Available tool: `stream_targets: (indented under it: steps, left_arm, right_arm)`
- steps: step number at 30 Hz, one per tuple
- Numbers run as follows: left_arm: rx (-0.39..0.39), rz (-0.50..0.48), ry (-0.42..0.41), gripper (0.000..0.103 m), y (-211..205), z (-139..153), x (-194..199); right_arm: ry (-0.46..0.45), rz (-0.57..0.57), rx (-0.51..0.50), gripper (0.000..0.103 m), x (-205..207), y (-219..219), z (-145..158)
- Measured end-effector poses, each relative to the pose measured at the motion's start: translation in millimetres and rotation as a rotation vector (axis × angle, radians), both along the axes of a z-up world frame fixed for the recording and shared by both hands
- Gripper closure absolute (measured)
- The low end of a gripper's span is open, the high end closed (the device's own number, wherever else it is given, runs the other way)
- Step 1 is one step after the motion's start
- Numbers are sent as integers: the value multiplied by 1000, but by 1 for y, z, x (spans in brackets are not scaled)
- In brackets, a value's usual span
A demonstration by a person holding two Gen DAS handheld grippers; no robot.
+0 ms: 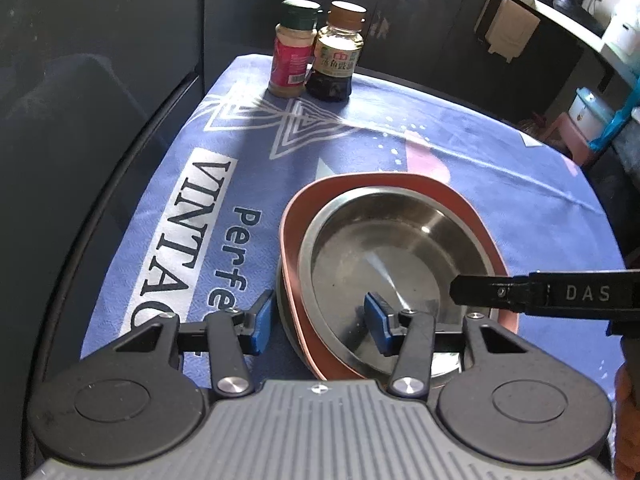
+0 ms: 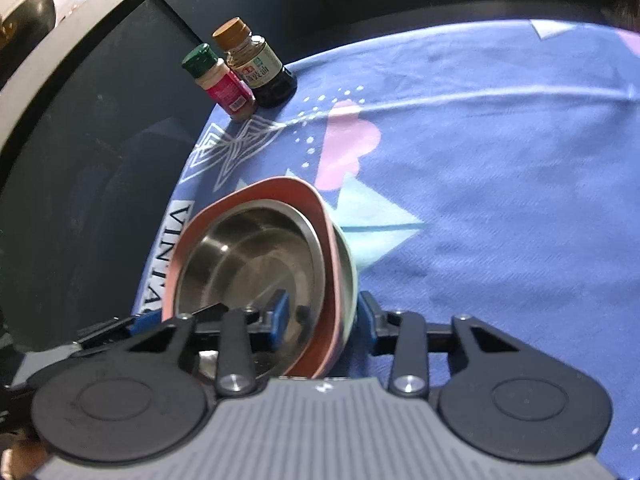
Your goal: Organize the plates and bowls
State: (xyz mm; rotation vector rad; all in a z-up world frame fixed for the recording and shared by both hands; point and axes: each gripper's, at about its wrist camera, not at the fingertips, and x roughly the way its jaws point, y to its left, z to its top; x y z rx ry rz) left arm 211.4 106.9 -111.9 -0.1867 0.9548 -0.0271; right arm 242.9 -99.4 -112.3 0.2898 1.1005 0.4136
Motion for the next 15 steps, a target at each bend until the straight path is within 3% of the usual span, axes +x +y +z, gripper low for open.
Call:
stream_targets:
  steps: [15]
  left_arm:
    - [-10,-3,-50,59,-1,13,-11]
  right_arm:
    - [-79,10,-20,43,-15,-3,18]
